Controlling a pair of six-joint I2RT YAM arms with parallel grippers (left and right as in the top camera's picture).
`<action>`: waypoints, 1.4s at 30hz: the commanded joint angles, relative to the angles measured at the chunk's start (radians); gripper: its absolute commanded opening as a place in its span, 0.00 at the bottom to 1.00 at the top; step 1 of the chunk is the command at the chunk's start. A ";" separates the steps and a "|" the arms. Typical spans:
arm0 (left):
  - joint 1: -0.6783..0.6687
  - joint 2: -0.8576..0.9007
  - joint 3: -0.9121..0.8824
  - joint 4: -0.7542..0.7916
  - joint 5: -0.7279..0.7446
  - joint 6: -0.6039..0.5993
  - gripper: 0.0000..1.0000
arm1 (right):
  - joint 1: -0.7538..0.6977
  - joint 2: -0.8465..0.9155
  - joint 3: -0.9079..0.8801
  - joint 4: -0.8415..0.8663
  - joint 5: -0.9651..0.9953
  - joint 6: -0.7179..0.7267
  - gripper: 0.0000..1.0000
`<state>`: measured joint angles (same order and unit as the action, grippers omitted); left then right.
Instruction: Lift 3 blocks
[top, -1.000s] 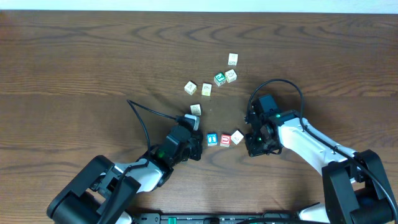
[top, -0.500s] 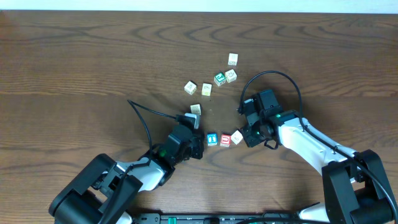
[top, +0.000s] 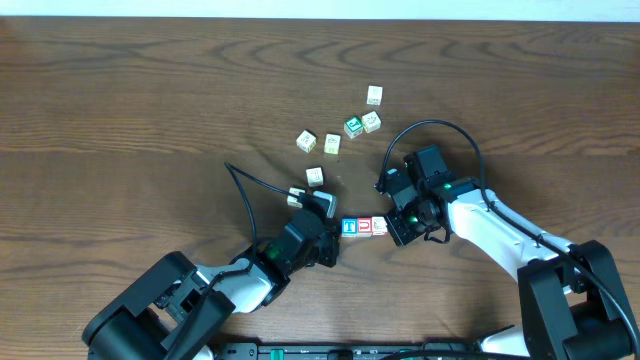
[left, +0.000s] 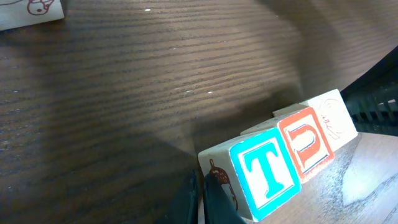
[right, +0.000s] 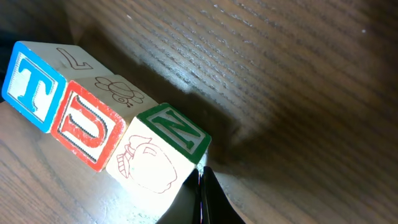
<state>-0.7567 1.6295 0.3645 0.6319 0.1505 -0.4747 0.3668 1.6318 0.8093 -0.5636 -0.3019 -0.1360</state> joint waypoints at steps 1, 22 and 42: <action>-0.008 0.014 0.005 -0.027 -0.003 -0.002 0.07 | 0.002 0.007 -0.003 -0.001 -0.040 0.008 0.01; -0.008 0.014 0.007 0.002 -0.005 -0.021 0.07 | 0.005 0.007 -0.003 0.000 -0.124 0.325 0.01; -0.008 0.014 0.007 0.001 0.085 -0.021 0.07 | 0.048 0.007 -0.003 -0.009 -0.043 0.473 0.01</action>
<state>-0.7563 1.6291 0.3664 0.6323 0.1818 -0.4976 0.3779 1.6318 0.8089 -0.5766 -0.2947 0.2829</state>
